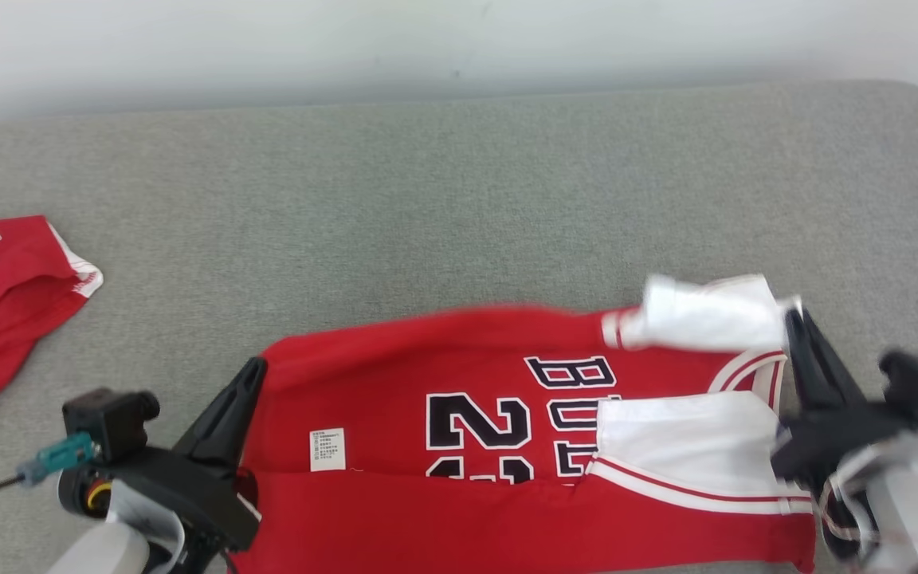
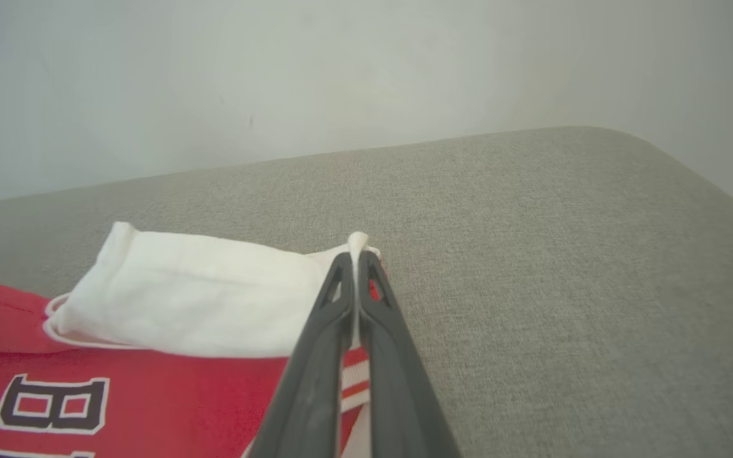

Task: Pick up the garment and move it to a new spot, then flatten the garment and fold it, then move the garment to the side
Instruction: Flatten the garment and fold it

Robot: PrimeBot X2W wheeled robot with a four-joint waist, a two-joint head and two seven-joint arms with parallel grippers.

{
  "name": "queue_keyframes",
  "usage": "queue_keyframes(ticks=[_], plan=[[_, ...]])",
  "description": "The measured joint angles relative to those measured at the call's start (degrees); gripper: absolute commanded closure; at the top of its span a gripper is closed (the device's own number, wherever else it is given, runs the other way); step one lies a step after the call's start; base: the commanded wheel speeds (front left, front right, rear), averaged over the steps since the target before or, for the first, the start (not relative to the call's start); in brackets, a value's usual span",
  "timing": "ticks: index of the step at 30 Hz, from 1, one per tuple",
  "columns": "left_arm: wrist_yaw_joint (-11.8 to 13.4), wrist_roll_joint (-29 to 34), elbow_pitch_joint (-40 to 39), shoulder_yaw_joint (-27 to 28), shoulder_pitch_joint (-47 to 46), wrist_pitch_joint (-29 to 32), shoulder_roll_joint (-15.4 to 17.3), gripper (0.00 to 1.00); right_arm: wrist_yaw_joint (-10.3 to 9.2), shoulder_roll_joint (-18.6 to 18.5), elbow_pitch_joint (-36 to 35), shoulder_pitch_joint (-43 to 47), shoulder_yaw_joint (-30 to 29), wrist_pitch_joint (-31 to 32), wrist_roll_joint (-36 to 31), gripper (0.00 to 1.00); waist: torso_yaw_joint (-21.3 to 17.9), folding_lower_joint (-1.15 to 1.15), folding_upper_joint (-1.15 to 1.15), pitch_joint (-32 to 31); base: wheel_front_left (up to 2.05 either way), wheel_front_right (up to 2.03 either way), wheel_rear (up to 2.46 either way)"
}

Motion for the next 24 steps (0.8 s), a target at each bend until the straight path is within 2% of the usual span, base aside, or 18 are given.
queue_keyframes(ticks=[7,12,16,20,21,22,23,24], plan=[[0.85,-0.33,-0.02,0.14,2.68,-1.68,-0.33,1.0,0.0,2.24,-15.43,14.96,-7.51,4.53,0.7,1.0,1.09,0.0,0.0,-1.45,0.0,0.0,0.0],[0.59,-0.67,0.93,-0.14,4.21,-2.19,-0.65,1.0,0.0,5.58,-23.65,21.98,-12.33,8.88,-0.34,1.0,1.14,0.01,0.0,-1.75,0.0,0.0,0.0],[0.98,-1.14,0.85,-0.29,6.14,-2.71,-1.18,1.0,-0.01,7.48,-26.86,24.77,-14.04,11.57,-1.89,1.0,0.66,0.01,0.0,-1.83,0.0,0.0,0.0],[1.54,-1.22,1.55,-0.79,7.83,-3.02,-1.85,1.0,0.0,8.26,-26.81,25.98,-14.03,13.27,-3.99,1.0,0.67,0.01,0.0,-2.22,0.0,0.0,0.0],[1.77,-1.43,2.08,-1.15,8.17,-2.47,-2.08,1.0,0.0,8.32,-26.41,26.19,-13.94,13.6,-4.3,0.88,0.71,0.01,0.0,-2.39,0.0,0.0,0.0],[1.97,-1.44,2.57,-1.75,8.4,-1.98,-2.26,1.0,0.0,8.33,-25.95,26.41,-13.89,14.02,-4.67,0.88,0.78,0.01,0.0,-2.59,0.0,0.0,0.0],[2.01,-1.44,2.97,-2.03,8.61,-1.83,-2.6,1.0,-0.01,8.35,-25.61,26.63,-13.95,14.0,-4.83,0.56,0.87,0.01,0.0,-2.81,0.0,0.0,0.0],[2.07,-1.21,3.23,-2.29,8.67,-1.92,-2.72,0.76,-0.01,8.44,-25.52,26.76,-14.05,13.92,-4.79,0.0,0.96,0.02,0.0,-3.04,0.0,0.0,0.0]])
